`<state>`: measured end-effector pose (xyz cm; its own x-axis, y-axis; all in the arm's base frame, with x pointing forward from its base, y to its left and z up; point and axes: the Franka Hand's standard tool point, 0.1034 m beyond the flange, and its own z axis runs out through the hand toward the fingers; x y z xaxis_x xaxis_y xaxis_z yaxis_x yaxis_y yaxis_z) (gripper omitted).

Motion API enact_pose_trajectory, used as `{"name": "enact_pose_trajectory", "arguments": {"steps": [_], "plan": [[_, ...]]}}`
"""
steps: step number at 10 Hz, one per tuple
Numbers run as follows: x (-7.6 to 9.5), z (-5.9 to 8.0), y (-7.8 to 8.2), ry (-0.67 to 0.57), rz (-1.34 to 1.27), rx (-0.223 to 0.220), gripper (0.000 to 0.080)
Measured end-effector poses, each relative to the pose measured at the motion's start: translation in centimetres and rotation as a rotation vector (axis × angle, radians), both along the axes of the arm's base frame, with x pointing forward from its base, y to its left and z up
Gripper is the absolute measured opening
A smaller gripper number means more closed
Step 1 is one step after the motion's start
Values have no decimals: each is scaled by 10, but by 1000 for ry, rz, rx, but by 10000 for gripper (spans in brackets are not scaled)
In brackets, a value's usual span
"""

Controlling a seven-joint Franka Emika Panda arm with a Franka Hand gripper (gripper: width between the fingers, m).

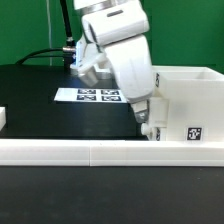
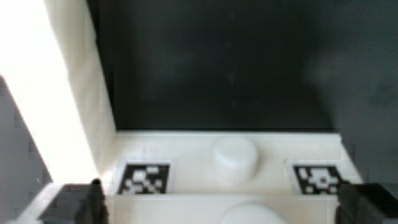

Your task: Assemble drawer

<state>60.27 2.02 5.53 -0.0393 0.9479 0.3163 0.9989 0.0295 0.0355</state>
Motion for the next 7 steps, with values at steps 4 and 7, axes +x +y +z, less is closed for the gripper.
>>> {"name": "enact_pose_trajectory", "arguments": {"steps": [4, 7], "plan": [[1, -1, 15, 11, -22, -14, 649], [4, 2, 14, -3, 12, -41, 649]]}}
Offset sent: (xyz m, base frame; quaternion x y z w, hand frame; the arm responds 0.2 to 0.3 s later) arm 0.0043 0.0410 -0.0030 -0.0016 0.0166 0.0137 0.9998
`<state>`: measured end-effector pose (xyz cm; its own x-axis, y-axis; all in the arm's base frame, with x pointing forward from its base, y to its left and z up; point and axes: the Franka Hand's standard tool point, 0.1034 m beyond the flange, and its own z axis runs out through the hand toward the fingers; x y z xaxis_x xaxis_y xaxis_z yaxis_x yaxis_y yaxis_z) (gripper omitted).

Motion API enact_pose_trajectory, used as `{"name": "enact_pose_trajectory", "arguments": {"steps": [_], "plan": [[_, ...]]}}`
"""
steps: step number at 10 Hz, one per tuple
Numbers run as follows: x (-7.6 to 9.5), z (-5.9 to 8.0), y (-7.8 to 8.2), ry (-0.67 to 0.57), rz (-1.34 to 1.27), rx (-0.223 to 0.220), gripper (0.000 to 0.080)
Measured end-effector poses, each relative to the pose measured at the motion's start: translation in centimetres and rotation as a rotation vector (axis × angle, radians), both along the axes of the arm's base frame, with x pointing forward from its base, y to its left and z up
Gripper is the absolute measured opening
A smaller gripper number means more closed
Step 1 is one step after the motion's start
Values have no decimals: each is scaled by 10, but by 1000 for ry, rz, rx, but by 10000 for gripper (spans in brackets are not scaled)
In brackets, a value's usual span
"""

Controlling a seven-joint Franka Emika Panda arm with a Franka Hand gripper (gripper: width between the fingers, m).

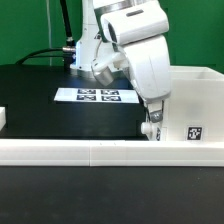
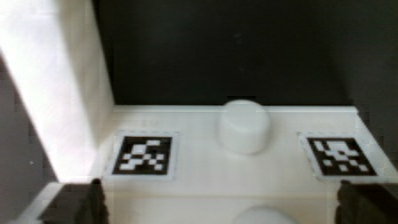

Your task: Assemble drawer

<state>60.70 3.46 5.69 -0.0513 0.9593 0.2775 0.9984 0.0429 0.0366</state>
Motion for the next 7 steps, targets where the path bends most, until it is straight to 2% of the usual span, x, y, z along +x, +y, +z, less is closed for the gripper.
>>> {"name": "enact_pose_trajectory", "arguments": {"steps": [1, 2, 3, 5, 6, 7], "plan": [[1, 0, -1, -9, 4, -6, 649], [-1, -2, -14, 6, 19, -10, 649], [-4, -2, -38, 32, 35, -15, 649], [2, 8, -69, 21, -6, -29, 649], [4, 19, -76, -18, -36, -47, 649], [2, 23, -79, -43, -48, -57, 649]]}}
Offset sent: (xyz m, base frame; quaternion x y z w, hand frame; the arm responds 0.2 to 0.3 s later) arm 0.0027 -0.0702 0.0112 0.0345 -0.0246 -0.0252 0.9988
